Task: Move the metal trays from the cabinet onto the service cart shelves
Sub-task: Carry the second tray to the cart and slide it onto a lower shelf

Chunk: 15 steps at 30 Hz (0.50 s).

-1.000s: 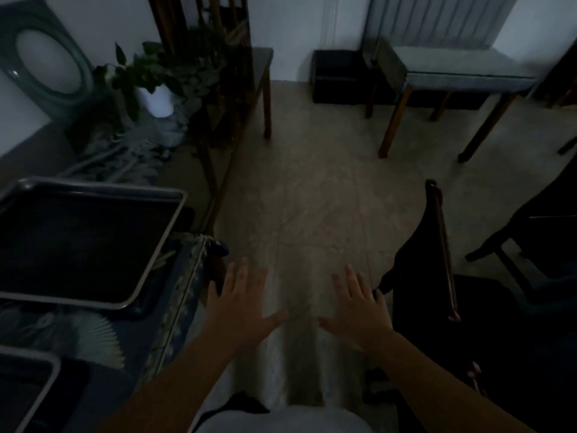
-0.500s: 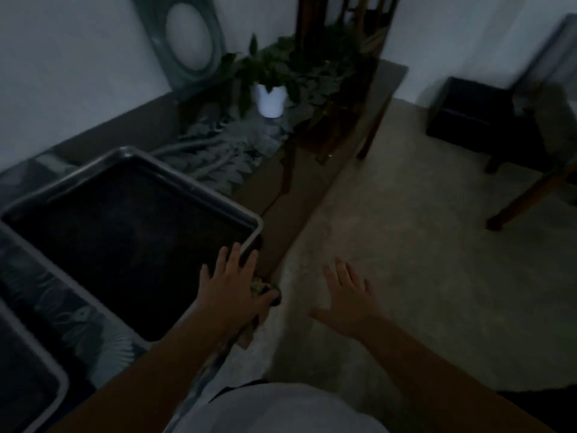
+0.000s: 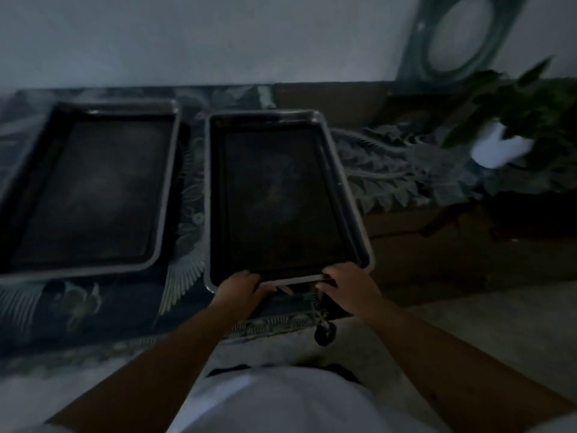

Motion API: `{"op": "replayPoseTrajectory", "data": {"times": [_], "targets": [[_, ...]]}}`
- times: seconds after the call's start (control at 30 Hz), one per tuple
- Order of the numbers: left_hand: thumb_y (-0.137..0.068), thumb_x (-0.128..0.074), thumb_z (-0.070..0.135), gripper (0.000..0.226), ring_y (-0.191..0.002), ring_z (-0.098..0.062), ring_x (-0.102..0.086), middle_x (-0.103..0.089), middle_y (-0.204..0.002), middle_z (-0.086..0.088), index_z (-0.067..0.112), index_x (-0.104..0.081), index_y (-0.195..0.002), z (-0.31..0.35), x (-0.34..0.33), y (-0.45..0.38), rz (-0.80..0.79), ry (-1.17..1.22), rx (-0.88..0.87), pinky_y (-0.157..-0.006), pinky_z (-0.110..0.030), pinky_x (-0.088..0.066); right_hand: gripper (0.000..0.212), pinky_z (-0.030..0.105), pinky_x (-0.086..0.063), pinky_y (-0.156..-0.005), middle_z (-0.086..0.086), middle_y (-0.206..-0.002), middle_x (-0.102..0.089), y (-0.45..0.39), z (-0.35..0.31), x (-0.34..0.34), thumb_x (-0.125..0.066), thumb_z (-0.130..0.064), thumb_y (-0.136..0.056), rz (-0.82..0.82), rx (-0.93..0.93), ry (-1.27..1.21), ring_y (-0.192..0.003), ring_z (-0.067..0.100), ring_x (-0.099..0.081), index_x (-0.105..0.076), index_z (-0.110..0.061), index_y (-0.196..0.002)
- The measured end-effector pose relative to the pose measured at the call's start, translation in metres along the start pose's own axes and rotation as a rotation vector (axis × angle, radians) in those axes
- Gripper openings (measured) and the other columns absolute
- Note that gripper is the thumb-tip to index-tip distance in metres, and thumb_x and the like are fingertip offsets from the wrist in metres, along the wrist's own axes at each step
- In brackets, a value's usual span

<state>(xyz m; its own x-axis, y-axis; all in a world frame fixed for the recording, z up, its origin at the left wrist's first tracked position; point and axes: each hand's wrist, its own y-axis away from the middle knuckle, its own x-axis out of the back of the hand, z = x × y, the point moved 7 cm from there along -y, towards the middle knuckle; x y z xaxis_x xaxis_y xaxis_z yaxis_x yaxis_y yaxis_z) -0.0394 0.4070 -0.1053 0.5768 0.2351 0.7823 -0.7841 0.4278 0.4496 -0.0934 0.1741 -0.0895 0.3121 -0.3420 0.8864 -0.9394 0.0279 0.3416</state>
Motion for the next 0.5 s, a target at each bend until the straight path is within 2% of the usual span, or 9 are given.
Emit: {"op": "replayPoseTrajectory", "data": {"times": [0.13, 0.2, 0.37, 0.5], "targets": [[-0.097, -0.051, 0.047, 0.038, -0.100, -0.024, -0.060, -0.064, -0.110, -0.009, 0.017, -0.070, -0.108, 0.007, -0.002, -0.003, 0.108, -0.017, 0.141, -0.085, -0.035, -0.047, 0.034, 0.036, -0.049, -0.080, 0.002, -0.105, -0.066, -0.011, 0.015, 0.003, -0.050, -0.045, -0.093, 0.025, 0.095, -0.027, -0.100, 0.021, -0.059, -0.065, -0.019, -0.110], [-0.095, -0.054, 0.048, 0.036, -0.100, -0.025, -0.060, -0.064, -0.109, -0.009, 0.017, -0.070, -0.106, 0.008, -0.004, -0.002, 0.114, 0.028, 0.184, -0.089, -0.039, -0.048, 0.031, 0.035, -0.049, -0.075, -0.001, -0.099, -0.063, -0.019, 0.019, 0.003, -0.052, -0.047, -0.092, -0.037, 0.104, -0.037, -0.094, 0.018, -0.058, -0.065, -0.022, -0.105], [-0.095, -0.056, 0.046, 0.037, -0.103, -0.026, -0.059, -0.062, -0.110, -0.010, 0.015, -0.069, -0.109, 0.010, -0.007, 0.009, 0.098, 0.051, 0.201, -0.092, -0.041, -0.047, 0.029, 0.033, -0.049, -0.071, -0.006, -0.095, -0.057, -0.022, 0.025, 0.003, -0.058, -0.052, -0.087, -0.133, 0.134, -0.061, -0.086, 0.013, -0.055, -0.064, -0.026, -0.100], [-0.093, -0.057, 0.048, 0.037, -0.100, -0.024, -0.059, -0.061, -0.106, -0.006, 0.017, -0.070, -0.107, 0.018, -0.030, 0.038, 0.082, 0.063, 0.204, -0.087, -0.037, -0.048, 0.025, 0.028, -0.047, -0.064, -0.011, -0.089, -0.056, -0.002, 0.033, -0.010, -0.063, -0.053, -0.082, -0.197, 0.149, -0.062, -0.079, 0.007, -0.054, -0.062, -0.030, -0.091]]}}
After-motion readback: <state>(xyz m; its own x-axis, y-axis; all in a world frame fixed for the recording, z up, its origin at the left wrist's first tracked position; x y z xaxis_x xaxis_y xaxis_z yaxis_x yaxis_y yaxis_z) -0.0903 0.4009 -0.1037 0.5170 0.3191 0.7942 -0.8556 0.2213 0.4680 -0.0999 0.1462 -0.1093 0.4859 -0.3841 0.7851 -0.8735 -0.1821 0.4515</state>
